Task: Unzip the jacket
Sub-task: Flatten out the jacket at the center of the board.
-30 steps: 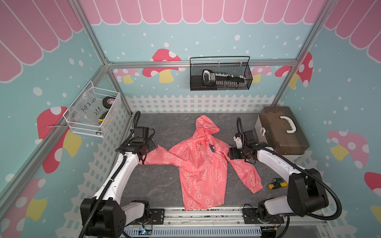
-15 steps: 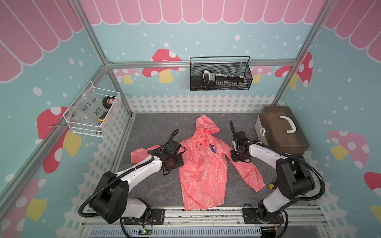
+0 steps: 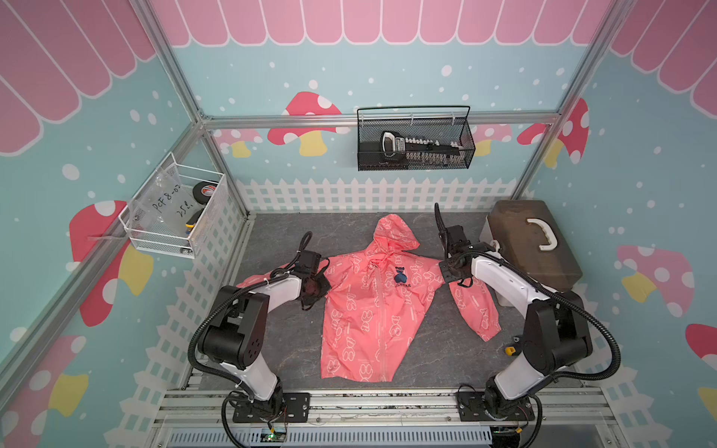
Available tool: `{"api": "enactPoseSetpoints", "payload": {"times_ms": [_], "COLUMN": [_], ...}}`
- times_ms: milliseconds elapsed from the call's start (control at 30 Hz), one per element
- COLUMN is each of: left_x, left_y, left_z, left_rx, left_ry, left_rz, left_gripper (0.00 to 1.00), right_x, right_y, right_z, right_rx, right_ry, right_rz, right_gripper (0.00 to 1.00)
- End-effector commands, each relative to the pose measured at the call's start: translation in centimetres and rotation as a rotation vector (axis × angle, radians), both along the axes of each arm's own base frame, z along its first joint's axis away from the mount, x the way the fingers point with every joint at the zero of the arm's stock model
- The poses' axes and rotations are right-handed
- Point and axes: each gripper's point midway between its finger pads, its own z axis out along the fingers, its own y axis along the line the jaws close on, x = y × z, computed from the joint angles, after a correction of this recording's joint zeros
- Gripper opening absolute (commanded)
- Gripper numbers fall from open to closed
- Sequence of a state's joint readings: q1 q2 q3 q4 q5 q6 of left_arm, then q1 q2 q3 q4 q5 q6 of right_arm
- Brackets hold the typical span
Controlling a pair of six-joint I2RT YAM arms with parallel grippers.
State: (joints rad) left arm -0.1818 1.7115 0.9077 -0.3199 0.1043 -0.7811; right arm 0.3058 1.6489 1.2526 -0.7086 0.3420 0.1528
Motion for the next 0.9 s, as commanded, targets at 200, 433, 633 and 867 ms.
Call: {"api": "enactPoseSetpoints", "payload": {"times_ms": [200,433,633,867], "left_x": [3.7,0.2,-6.5,-13.5], "left_y": [5.1,2.0,-0.3,-1.1], "left_z": [3.1,7.9,8.5,7.5], "left_rx": [-0.014,0.166,0.180,0.194], "left_ry": [-0.058,-0.137,-0.163,-0.168], "left_rz": [0.042,-0.114,-0.136,-0.126], "left_gripper": [0.54,0.83,0.83,0.79], "right_x": [1.9,-2.0,-8.3,-11.9], "right_y": [1.1,6.2,11.6,15.6], "right_z": [0.4,3.6,2.0,-2.3], "right_rx": [0.027,0.432,0.673,0.770], "right_ry": [0.078,0.012,0.016,0.067], "right_rz": [0.040,0.062,0.065,-0.003], "right_gripper": [0.67,0.77,0.78,0.75]}}
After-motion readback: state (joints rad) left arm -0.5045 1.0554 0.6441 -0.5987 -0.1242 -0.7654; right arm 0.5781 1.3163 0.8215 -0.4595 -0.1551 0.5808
